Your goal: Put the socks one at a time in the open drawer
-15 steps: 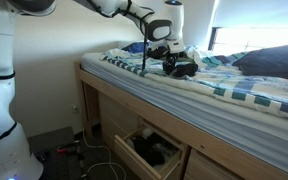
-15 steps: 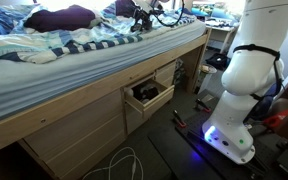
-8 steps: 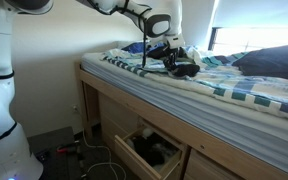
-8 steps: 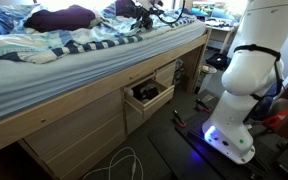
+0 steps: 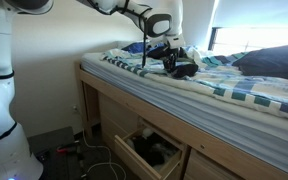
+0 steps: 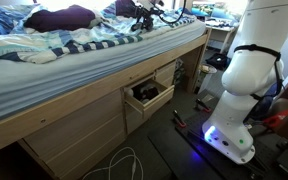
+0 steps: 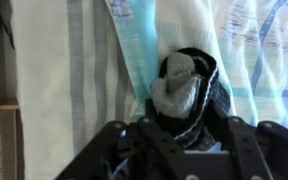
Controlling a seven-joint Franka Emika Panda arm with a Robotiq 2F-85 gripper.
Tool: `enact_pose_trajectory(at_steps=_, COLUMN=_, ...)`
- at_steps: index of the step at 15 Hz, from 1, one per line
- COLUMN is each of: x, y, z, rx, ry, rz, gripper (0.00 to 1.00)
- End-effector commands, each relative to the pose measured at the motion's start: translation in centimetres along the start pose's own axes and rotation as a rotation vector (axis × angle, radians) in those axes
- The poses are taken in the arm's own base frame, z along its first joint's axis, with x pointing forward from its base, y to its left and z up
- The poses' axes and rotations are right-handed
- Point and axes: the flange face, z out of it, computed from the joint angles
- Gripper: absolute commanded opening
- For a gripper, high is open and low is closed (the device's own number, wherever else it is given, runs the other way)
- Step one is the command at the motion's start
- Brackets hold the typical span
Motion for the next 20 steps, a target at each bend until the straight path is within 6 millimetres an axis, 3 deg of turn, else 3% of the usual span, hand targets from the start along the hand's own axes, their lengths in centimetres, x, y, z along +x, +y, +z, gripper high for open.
enact_pose_trajectory(at_steps=1, x=0.0, y=-0.1, z=-1.2, rx=-0.024, ry=0.008, rz=0.016, gripper=0.68)
enact_pose_trajectory(at_steps=3, x=-0.1, y=-0.1, z=-1.7, rx=-0.024, ry=0.01, rz=0.019, gripper=0.7)
enact_pose_trajectory(at_steps=7, x=0.2, y=0.1, z=-3.7, rx=-0.028, ry=0.018, rz=0.019, gripper=0.99)
enact_pose_trajectory(at_steps=9, x=0.8, y=0.1, z=-4.3, rx=-0.023, ry=0.01, rz=0.022, gripper=1.0)
enact_pose_trajectory(at_steps=15, x=1.4, y=-0.4, z=-3.7, rx=-0.025, ry=-0.044, rz=0.026, gripper=0.84)
enact_pose_trajectory(at_steps=18, x=0.4, y=-1.2, z=-3.4, rx=-0.021, ry=-0.067, rz=0.017, gripper=0.95)
enact_pose_trajectory(at_steps=20, x=-0.3, y=-1.8, z=-2.9, rx=-0.02, ry=-0.077, rz=0.006, gripper=0.96)
